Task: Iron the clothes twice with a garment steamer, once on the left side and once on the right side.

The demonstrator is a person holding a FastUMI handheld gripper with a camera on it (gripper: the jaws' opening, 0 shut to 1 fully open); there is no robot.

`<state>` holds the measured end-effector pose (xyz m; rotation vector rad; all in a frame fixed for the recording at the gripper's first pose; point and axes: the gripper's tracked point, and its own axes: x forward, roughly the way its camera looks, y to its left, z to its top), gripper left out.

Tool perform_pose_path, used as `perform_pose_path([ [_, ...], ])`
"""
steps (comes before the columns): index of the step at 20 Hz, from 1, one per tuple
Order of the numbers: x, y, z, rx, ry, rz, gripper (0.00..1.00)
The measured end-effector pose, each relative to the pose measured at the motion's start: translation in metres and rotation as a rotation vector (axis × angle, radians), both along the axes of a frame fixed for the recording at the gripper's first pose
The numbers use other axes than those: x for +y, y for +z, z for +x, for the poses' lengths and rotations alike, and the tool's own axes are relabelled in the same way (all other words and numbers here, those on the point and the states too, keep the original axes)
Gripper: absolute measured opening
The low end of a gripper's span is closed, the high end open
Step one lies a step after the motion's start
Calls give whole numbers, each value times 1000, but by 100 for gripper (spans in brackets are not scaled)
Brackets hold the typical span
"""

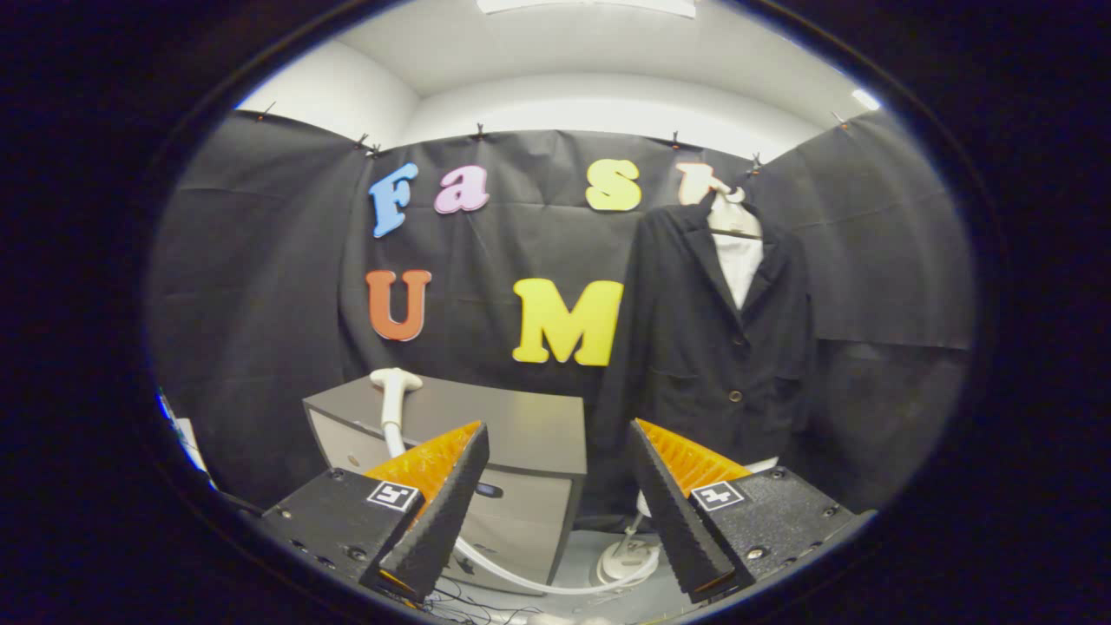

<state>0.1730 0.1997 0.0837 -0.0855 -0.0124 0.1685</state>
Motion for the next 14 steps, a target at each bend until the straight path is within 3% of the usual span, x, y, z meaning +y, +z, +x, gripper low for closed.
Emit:
perform_pose_path([
  [9,177,-6,93,90,347,-75,99],
  [14,245,-46,139,204,456,-116,99],
])
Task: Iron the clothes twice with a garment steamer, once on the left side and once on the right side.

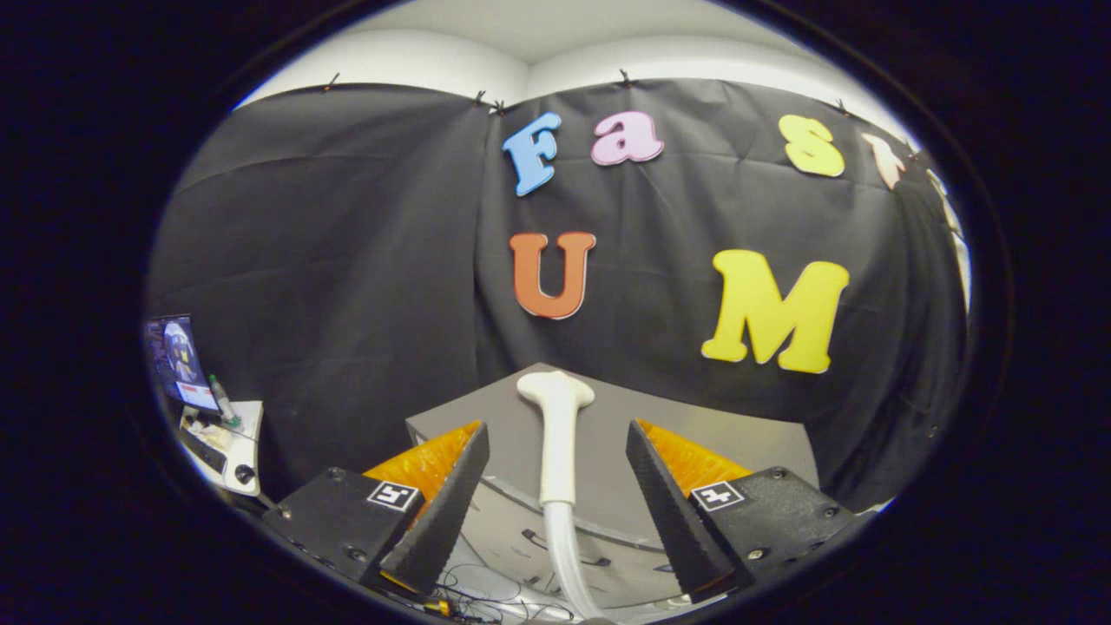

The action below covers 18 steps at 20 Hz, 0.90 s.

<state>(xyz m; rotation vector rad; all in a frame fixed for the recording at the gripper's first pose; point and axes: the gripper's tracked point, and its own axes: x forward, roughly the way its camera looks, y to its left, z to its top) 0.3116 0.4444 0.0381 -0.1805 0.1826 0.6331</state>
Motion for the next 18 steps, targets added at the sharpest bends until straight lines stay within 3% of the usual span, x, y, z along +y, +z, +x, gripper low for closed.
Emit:
perform_pose_path([
  [8,27,-68,76,184,-34,-87,97],
  [12,25,-92,93,267,-41,-115,85],
  [18,29,-91,96,282,-53,-84,63],
])
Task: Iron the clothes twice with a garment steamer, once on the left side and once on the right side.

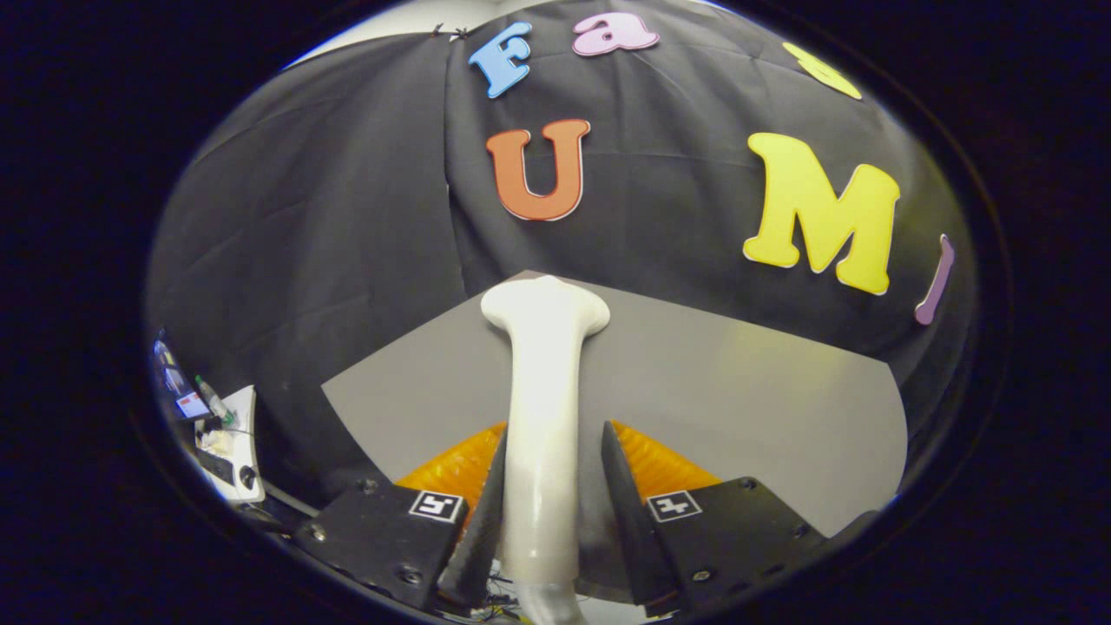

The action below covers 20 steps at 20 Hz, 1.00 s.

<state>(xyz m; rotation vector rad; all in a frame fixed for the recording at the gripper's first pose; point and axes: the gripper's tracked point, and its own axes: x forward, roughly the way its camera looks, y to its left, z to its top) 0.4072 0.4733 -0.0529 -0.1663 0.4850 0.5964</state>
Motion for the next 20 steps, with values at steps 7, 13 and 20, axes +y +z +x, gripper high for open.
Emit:
perform_pose_path([
  [7,-1,1,-9,37,-20,27,38],
  [13,-32,3,-34,41,-40,82,37],
  [20,-100,48,-68,-35,-103,166,37],
])
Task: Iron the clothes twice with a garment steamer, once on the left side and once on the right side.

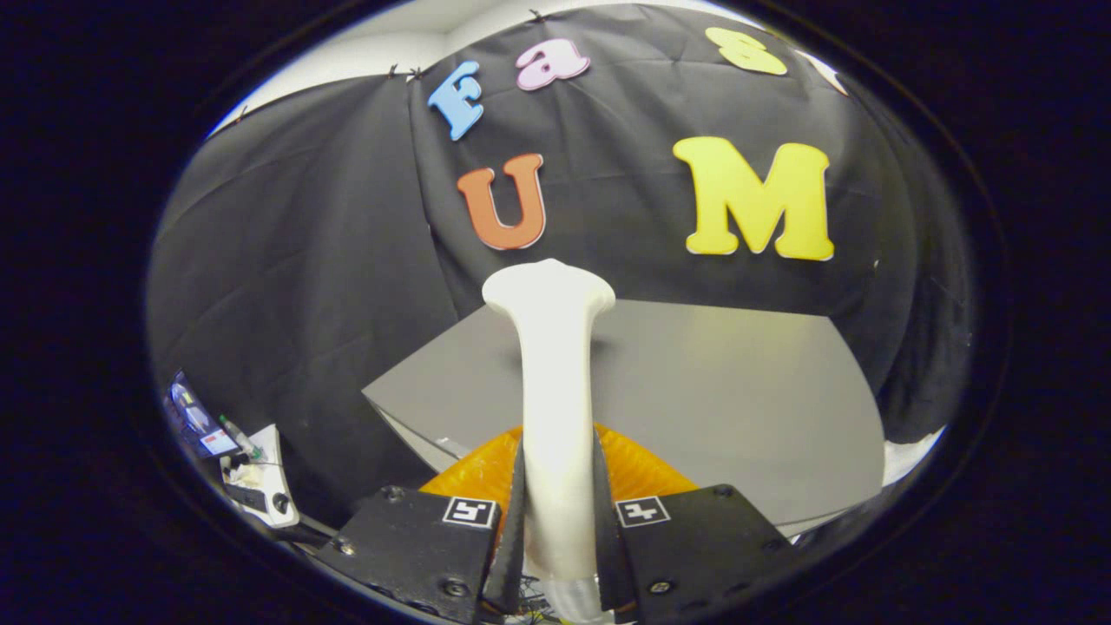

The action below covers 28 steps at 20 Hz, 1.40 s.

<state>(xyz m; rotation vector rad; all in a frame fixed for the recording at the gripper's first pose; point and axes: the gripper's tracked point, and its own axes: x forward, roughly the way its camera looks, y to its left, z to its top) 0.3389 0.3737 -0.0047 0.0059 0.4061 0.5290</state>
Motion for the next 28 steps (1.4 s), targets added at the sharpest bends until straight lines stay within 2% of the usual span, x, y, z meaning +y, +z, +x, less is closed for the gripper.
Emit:
perform_pose_path([
  [11,-199,111,-55,-191,-273,106,37],
  [18,-323,168,-55,-279,-426,166,37],
  [23,-377,216,-21,-335,-444,202,37],
  [28,-409,263,12,-417,-414,232,37],
])
